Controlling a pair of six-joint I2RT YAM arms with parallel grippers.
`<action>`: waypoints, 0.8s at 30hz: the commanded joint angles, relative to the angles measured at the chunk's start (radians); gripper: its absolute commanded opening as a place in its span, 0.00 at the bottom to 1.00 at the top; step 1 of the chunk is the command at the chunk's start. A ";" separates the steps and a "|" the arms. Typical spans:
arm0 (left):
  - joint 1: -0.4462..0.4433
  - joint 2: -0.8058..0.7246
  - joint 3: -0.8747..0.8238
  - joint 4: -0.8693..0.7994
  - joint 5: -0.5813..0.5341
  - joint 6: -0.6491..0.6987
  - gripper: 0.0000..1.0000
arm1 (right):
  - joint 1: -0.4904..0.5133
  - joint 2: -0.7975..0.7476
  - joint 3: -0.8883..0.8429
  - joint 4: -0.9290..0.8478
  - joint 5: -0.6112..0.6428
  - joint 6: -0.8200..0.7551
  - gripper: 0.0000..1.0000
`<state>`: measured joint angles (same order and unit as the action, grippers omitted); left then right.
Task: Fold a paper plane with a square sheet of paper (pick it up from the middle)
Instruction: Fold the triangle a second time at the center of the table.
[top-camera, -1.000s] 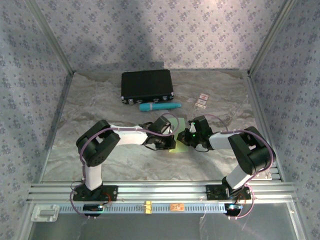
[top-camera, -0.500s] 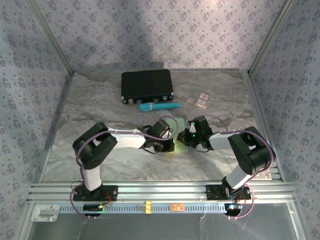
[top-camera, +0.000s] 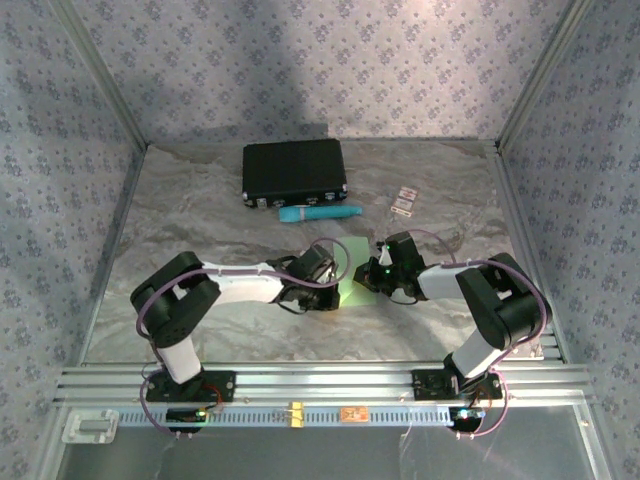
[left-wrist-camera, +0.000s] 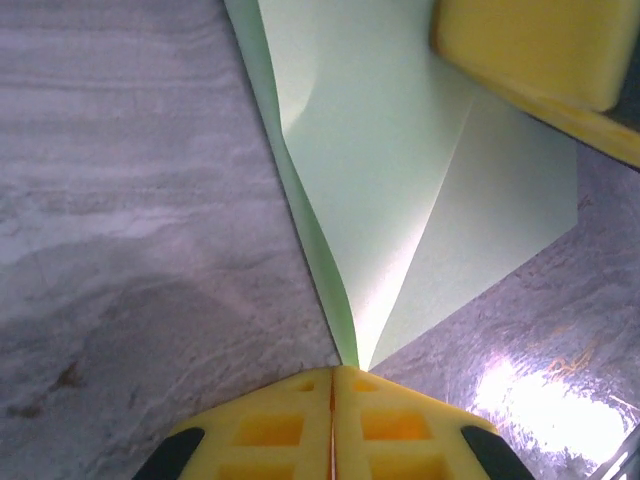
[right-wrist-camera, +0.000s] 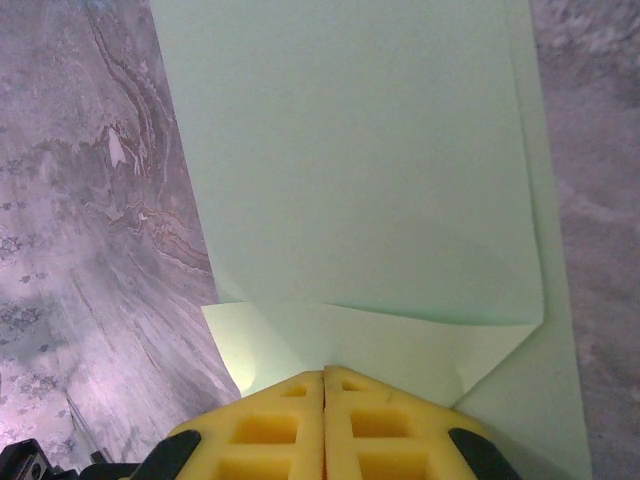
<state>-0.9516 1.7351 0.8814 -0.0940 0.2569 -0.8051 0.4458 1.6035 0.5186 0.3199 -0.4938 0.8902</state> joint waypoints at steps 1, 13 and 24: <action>-0.006 -0.059 -0.001 -0.020 -0.014 0.019 0.09 | -0.006 0.018 -0.031 -0.076 0.042 -0.015 0.08; -0.006 0.029 0.110 0.044 0.062 0.008 0.09 | -0.006 0.007 -0.032 -0.082 0.046 -0.014 0.08; -0.006 0.075 -0.008 0.081 0.038 -0.048 0.08 | -0.007 0.002 -0.041 -0.081 0.050 -0.017 0.08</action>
<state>-0.9501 1.8015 0.9176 -0.0174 0.2913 -0.8288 0.4450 1.5978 0.5121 0.3218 -0.4927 0.8902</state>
